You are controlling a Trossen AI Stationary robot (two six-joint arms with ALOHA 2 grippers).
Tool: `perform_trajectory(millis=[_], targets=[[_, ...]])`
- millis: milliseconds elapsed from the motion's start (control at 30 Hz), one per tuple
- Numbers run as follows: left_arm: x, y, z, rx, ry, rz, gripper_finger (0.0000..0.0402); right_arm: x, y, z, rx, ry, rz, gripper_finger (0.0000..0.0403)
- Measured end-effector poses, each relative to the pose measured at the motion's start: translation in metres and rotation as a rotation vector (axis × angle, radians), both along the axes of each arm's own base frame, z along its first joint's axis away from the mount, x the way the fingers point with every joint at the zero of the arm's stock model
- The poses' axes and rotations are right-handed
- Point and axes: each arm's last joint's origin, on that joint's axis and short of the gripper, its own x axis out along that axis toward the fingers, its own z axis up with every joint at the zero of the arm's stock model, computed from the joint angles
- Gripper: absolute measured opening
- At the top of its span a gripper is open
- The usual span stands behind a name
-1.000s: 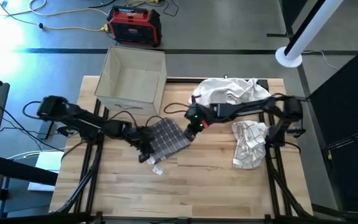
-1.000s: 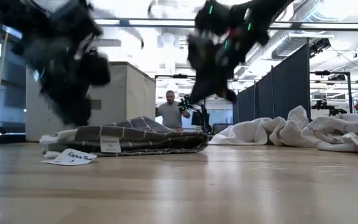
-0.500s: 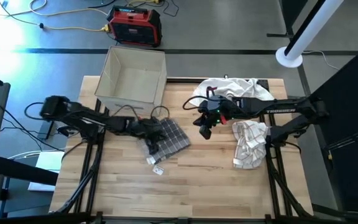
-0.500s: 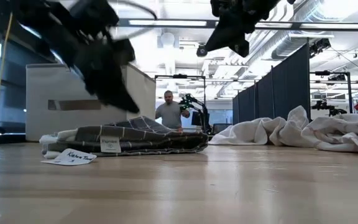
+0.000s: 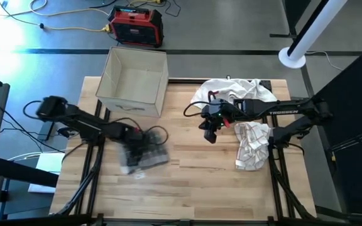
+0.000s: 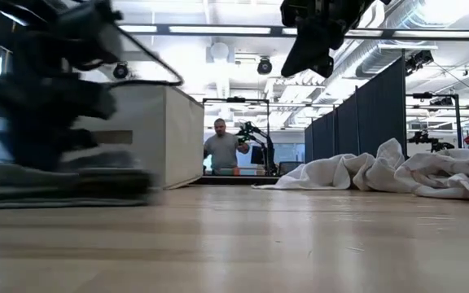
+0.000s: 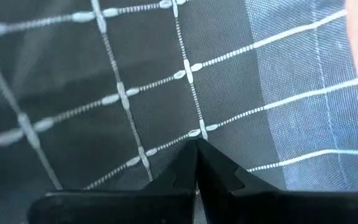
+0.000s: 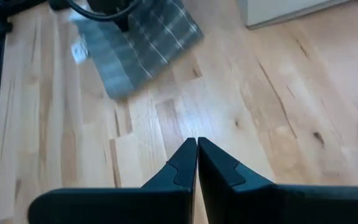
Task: Fold towel
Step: Move the gray towel near the bin
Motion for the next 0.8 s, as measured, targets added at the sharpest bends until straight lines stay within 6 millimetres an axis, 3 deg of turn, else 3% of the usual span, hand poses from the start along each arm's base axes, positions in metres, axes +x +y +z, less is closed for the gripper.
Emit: perform_trajectory(millis=[333, 433, 533, 633, 800], targets=[[-0.011, -0.004, 0.035, -0.101, -0.096, -0.043, 0.0, 0.002, -0.002, 0.002, -0.04, -0.022, -0.036, 0.0], [-0.002, -0.003, 0.049, -0.085, -0.167, 0.044, 0.0, 0.002, -0.002, 0.002, -0.041, -0.024, -0.038, 0.0], [0.017, -0.004, 0.058, -0.035, -0.398, 0.088, 0.0, 0.003, -0.003, 0.003, -0.061, -0.04, -0.058, 0.0], [0.031, 0.001, 0.05, 0.055, -0.534, 0.11, 0.0, 0.004, -0.004, 0.005, -0.082, -0.064, -0.079, 0.0], [0.037, 0.01, 0.009, -0.01, -0.396, 0.138, 0.0, 0.005, -0.004, 0.006, -0.081, -0.077, -0.083, 0.0]])
